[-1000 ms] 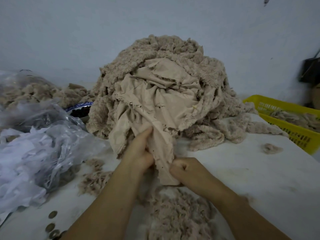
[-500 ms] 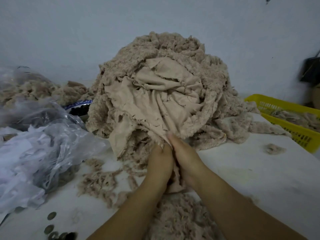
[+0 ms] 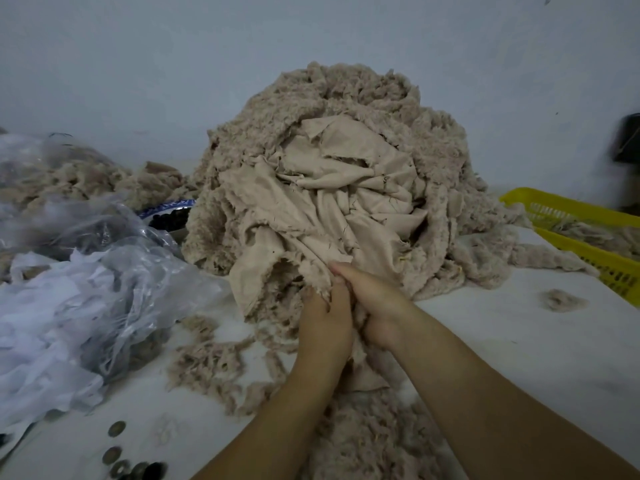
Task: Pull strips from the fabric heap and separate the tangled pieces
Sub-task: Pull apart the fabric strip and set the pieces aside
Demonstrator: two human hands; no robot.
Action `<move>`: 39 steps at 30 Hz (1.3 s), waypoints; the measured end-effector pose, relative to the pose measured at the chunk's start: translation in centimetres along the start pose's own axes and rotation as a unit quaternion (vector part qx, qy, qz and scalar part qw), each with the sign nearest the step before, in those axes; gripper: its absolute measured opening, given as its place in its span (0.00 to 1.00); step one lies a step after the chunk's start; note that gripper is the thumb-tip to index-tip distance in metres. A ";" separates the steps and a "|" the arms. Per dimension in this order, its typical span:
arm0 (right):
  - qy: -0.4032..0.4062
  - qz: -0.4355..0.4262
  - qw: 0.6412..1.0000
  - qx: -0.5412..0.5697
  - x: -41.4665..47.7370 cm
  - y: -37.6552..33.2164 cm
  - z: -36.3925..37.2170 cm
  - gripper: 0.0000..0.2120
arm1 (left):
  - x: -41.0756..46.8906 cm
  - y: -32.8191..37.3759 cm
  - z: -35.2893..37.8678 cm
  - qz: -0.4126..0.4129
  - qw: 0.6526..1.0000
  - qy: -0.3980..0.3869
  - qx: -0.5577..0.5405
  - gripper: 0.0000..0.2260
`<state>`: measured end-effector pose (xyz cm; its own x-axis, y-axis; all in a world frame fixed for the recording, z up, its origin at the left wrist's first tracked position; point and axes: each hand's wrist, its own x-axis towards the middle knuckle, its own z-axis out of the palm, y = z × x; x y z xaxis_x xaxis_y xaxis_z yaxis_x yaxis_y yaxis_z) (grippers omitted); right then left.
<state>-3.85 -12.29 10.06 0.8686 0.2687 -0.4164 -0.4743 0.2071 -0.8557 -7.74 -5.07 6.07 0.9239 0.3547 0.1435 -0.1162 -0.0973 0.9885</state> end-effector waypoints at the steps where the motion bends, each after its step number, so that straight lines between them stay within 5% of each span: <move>1: 0.019 -0.001 1.000 0.011 0.5 -0.4 0.0 0.12 | 0.1 0.0 -0.2 0.018 1.000 -0.003 -0.001 0.14; 4: 0.071 -0.011 0.993 0.090 2.0 -1.4 -0.1 0.16 | -0.1 0.5 -0.9 0.052 0.998 0.034 0.008 0.23; 8: 0.093 -0.025 0.974 0.204 3.3 -2.2 -1.8 0.21 | -0.2 0.9 -1.1 0.071 0.996 0.020 -0.053 0.19; 13: -0.094 0.036 0.995 -0.002 1.7 -1.2 -2.1 0.30 | -0.2 1.2 -1.0 0.030 0.995 -0.056 -0.082 0.14; 16: -0.146 0.013 0.987 -0.059 1.9 -1.2 -0.7 0.18 | -0.2 1.1 -0.9 0.019 0.994 -0.093 -0.056 0.14; 21: 0.011 -0.029 0.989 0.146 4.0 -3.2 -0.2 0.15 | -1.4 2.2 -1.7 0.099 0.985 -0.142 -0.020 0.23; 23: 0.027 -0.046 0.989 0.139 4.0 -3.3 -1.3 0.16 | -1.1 2.3 -1.9 0.100 0.986 -0.125 -0.056 0.22; 28: -0.186 0.026 0.980 -0.065 1.7 -2.2 -0.6 0.21 | -0.7 2.0 -1.1 0.090 0.980 -0.178 0.003 0.16; 34: -0.023 -0.040 0.999 0.019 3.2 -4.1 -0.1 0.19 | -1.5 1.8 -1.4 0.150 0.963 -0.214 0.073 0.16; 37: -0.045 -0.027 0.998 -0.045 2.3 -3.4 -1.1 0.29 | -0.4 2.1 -1.3 0.034 0.994 -0.093 -0.053 0.19; 39: -0.125 -0.003 0.992 -0.034 0.8 -2.1 -2.3 0.31 | 1.3 1.7 -2.0 -0.099 0.968 -0.043 -0.224 0.17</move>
<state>-1.79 -14.62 10.82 0.8046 0.4936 -0.3301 -0.4513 0.1470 -0.8802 -7.50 -2.95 8.01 0.9692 0.2436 -0.0373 -0.0614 0.3854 0.9207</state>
